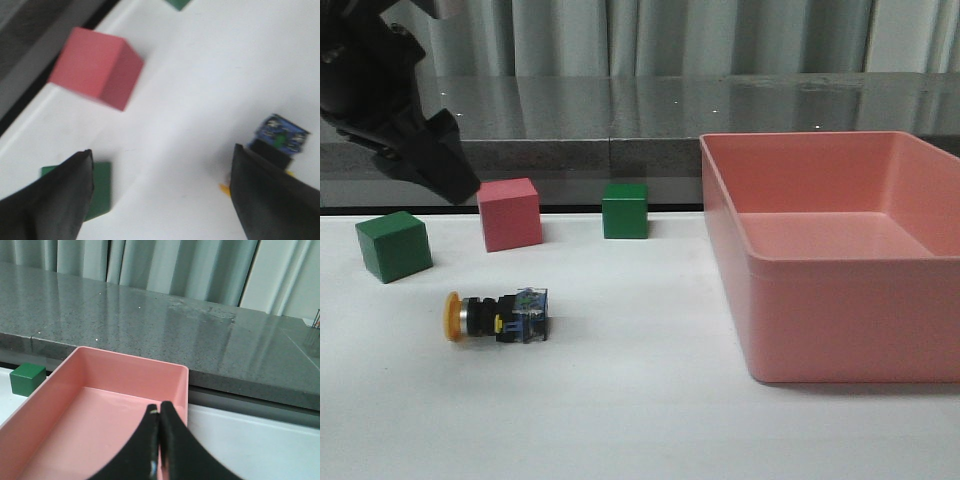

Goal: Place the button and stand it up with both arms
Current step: 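Move the left gripper down toward the lying button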

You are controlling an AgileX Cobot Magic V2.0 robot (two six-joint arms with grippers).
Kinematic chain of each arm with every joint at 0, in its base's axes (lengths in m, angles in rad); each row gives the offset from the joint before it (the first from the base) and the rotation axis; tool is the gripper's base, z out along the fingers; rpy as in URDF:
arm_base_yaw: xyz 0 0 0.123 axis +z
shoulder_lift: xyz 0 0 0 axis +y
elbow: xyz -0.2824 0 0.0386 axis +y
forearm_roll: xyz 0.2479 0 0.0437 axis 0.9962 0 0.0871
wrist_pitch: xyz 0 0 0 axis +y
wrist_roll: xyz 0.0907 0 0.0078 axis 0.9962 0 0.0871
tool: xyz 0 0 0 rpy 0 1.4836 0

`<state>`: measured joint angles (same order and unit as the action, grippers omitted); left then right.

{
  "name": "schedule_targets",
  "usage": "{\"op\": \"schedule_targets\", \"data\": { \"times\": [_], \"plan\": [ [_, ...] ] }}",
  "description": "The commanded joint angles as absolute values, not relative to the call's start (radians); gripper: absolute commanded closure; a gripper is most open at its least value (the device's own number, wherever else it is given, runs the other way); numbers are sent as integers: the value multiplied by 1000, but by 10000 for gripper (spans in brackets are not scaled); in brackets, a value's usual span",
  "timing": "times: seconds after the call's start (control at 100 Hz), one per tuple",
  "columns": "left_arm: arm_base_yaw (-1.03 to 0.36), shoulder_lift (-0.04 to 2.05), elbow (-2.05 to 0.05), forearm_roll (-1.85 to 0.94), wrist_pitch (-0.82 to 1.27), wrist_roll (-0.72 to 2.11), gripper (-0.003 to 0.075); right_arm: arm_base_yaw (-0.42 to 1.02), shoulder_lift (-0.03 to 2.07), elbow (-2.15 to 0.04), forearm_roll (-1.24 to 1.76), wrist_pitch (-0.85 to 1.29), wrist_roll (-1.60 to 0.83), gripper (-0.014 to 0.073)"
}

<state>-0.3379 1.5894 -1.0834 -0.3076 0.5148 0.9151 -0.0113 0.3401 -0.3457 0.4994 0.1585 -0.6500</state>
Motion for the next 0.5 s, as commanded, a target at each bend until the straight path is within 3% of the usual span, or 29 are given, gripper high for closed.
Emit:
{"op": "schedule_targets", "data": {
  "times": [0.0,0.26,0.49],
  "plan": [
    [-318,1554,-1122,-619,596,1243,174,-12,345,-371,513,89,-649,655],
    [-144,1577,-1122,-998,999,1730,174,-12,345,-371,513,89,-649,655],
    [-30,1651,-1122,-1132,1061,1765,174,-12,345,-371,513,89,-649,655]
  ]
}}
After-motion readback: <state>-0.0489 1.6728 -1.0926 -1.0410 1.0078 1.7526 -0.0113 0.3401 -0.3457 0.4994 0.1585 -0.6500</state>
